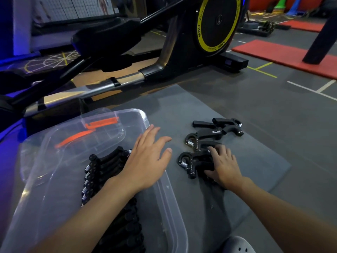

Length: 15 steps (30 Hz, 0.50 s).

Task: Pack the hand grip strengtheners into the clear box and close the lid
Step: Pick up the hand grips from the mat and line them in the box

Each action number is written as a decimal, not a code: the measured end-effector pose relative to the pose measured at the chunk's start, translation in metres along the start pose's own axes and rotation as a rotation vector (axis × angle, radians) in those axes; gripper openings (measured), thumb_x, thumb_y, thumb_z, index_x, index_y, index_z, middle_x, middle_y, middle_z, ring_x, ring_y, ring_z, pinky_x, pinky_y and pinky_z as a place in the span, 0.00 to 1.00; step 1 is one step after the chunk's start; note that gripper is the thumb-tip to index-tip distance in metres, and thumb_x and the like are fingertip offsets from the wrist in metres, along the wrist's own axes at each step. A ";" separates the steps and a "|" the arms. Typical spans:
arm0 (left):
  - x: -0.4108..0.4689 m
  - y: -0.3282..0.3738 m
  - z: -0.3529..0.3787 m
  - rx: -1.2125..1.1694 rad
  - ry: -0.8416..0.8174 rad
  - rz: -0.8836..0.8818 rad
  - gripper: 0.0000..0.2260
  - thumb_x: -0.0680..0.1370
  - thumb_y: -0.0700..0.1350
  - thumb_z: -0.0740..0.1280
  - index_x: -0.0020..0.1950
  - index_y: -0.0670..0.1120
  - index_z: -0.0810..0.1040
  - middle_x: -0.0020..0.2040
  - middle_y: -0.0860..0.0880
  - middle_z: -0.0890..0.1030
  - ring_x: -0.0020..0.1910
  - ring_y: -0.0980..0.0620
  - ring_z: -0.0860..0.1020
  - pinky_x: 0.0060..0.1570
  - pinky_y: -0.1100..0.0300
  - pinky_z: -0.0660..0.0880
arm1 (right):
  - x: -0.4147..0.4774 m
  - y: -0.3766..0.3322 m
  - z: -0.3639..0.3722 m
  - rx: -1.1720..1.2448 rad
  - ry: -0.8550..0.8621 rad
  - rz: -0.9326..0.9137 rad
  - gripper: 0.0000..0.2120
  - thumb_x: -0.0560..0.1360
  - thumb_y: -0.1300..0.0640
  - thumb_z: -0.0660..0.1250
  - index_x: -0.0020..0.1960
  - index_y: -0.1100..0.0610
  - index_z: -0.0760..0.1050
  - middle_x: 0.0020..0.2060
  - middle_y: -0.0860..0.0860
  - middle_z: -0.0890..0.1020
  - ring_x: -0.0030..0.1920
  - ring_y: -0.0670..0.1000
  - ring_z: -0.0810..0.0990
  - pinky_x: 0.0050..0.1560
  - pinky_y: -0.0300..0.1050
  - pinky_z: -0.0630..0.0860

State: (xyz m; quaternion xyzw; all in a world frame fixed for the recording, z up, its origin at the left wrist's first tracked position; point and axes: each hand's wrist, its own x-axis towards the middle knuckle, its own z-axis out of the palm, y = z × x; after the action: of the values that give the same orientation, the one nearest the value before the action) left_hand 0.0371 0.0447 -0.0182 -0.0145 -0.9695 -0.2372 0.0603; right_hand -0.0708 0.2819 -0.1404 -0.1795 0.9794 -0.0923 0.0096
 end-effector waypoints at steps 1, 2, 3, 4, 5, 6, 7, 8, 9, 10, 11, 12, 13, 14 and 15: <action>0.000 0.000 0.000 -0.002 -0.001 0.000 0.20 0.81 0.55 0.52 0.72 0.55 0.68 0.80 0.49 0.53 0.78 0.58 0.42 0.75 0.58 0.40 | 0.003 0.001 0.000 0.005 -0.016 -0.001 0.42 0.66 0.44 0.73 0.74 0.50 0.59 0.70 0.53 0.62 0.68 0.57 0.63 0.64 0.51 0.66; 0.000 0.000 0.000 -0.005 0.000 0.001 0.19 0.81 0.54 0.52 0.72 0.55 0.68 0.80 0.49 0.54 0.78 0.58 0.42 0.75 0.58 0.41 | 0.005 0.002 0.001 0.021 -0.038 -0.001 0.43 0.67 0.44 0.73 0.75 0.50 0.57 0.72 0.51 0.60 0.71 0.56 0.60 0.67 0.52 0.64; 0.000 0.000 0.000 -0.008 0.003 0.002 0.19 0.81 0.54 0.52 0.71 0.55 0.68 0.80 0.49 0.54 0.78 0.58 0.42 0.75 0.58 0.41 | 0.008 0.003 0.001 0.032 -0.057 -0.002 0.43 0.67 0.45 0.73 0.76 0.50 0.56 0.74 0.50 0.59 0.73 0.55 0.57 0.69 0.52 0.62; 0.000 0.000 0.000 -0.009 0.006 0.005 0.19 0.82 0.54 0.52 0.71 0.54 0.68 0.79 0.49 0.54 0.78 0.58 0.42 0.75 0.58 0.41 | 0.009 0.004 0.001 0.032 -0.062 -0.009 0.43 0.68 0.46 0.73 0.77 0.50 0.55 0.75 0.50 0.60 0.74 0.54 0.56 0.70 0.51 0.61; -0.001 0.001 -0.001 -0.011 0.005 0.003 0.18 0.82 0.53 0.52 0.71 0.54 0.68 0.79 0.49 0.54 0.78 0.57 0.42 0.75 0.58 0.41 | 0.010 0.005 0.002 0.033 -0.057 -0.019 0.43 0.69 0.47 0.73 0.77 0.51 0.55 0.74 0.50 0.61 0.75 0.54 0.56 0.71 0.50 0.60; -0.001 0.001 -0.001 -0.011 0.002 0.001 0.18 0.82 0.52 0.53 0.71 0.54 0.69 0.79 0.49 0.54 0.78 0.57 0.42 0.76 0.57 0.42 | 0.011 0.006 0.002 0.043 -0.049 -0.026 0.43 0.69 0.48 0.73 0.77 0.53 0.56 0.74 0.50 0.63 0.74 0.54 0.58 0.71 0.50 0.61; -0.001 0.001 -0.001 -0.010 0.000 -0.002 0.17 0.83 0.51 0.54 0.71 0.54 0.69 0.79 0.49 0.54 0.78 0.57 0.42 0.76 0.57 0.42 | 0.012 0.006 0.002 0.062 -0.046 -0.027 0.43 0.68 0.48 0.74 0.76 0.54 0.57 0.73 0.51 0.64 0.73 0.54 0.60 0.71 0.49 0.61; -0.001 0.002 -0.002 -0.009 0.000 -0.002 0.17 0.83 0.51 0.54 0.71 0.54 0.69 0.80 0.49 0.54 0.78 0.57 0.42 0.76 0.56 0.42 | 0.012 0.007 0.001 0.076 -0.041 -0.026 0.43 0.67 0.48 0.75 0.76 0.54 0.58 0.72 0.51 0.66 0.72 0.54 0.62 0.70 0.49 0.62; -0.001 0.002 -0.002 -0.010 0.000 -0.003 0.17 0.83 0.50 0.55 0.71 0.54 0.69 0.80 0.49 0.54 0.78 0.57 0.42 0.77 0.55 0.42 | 0.012 0.007 0.000 0.082 -0.037 -0.024 0.43 0.66 0.47 0.75 0.75 0.54 0.59 0.70 0.51 0.67 0.71 0.53 0.64 0.70 0.49 0.62; -0.001 0.002 -0.002 -0.013 0.001 -0.004 0.17 0.83 0.50 0.55 0.71 0.54 0.68 0.80 0.49 0.54 0.78 0.57 0.42 0.77 0.54 0.43 | 0.011 0.007 0.000 0.083 -0.029 -0.023 0.43 0.66 0.46 0.75 0.75 0.54 0.60 0.69 0.50 0.69 0.70 0.53 0.65 0.69 0.48 0.62; -0.001 0.003 -0.002 -0.017 0.000 -0.007 0.17 0.83 0.50 0.54 0.71 0.54 0.68 0.80 0.49 0.54 0.78 0.57 0.42 0.77 0.54 0.43 | 0.010 0.008 -0.001 0.088 -0.017 -0.025 0.43 0.65 0.45 0.75 0.74 0.54 0.61 0.67 0.50 0.70 0.69 0.53 0.67 0.69 0.47 0.63; -0.001 0.003 -0.002 -0.019 -0.001 -0.007 0.17 0.83 0.50 0.54 0.71 0.54 0.68 0.80 0.49 0.54 0.78 0.58 0.42 0.77 0.53 0.43 | 0.008 0.009 -0.001 0.104 -0.002 -0.027 0.43 0.63 0.45 0.75 0.73 0.55 0.63 0.66 0.51 0.72 0.67 0.54 0.69 0.67 0.47 0.64; -0.001 0.003 -0.002 -0.020 -0.002 -0.008 0.17 0.83 0.50 0.54 0.71 0.54 0.68 0.80 0.49 0.54 0.78 0.58 0.42 0.77 0.53 0.43 | 0.006 0.009 -0.001 0.130 0.015 -0.028 0.42 0.62 0.45 0.76 0.71 0.56 0.65 0.64 0.52 0.74 0.65 0.55 0.71 0.65 0.47 0.66; -0.002 0.003 -0.002 -0.020 -0.002 -0.008 0.17 0.83 0.50 0.54 0.72 0.55 0.68 0.80 0.49 0.54 0.78 0.58 0.42 0.77 0.53 0.44 | 0.004 0.008 -0.002 0.160 0.034 -0.026 0.40 0.61 0.45 0.76 0.69 0.56 0.67 0.62 0.52 0.75 0.63 0.55 0.73 0.62 0.47 0.69; -0.002 0.003 -0.002 -0.020 -0.003 -0.008 0.17 0.83 0.50 0.54 0.72 0.55 0.68 0.80 0.49 0.54 0.78 0.58 0.42 0.77 0.53 0.44 | 0.001 0.007 -0.004 0.192 0.059 -0.023 0.37 0.61 0.46 0.76 0.66 0.55 0.69 0.60 0.52 0.77 0.60 0.55 0.74 0.58 0.47 0.71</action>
State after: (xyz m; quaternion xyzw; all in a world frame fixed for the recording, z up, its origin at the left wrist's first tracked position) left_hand 0.0392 0.0462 -0.0150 -0.0114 -0.9672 -0.2470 0.0577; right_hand -0.0747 0.2883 -0.1379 -0.1860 0.9638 -0.1909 -0.0032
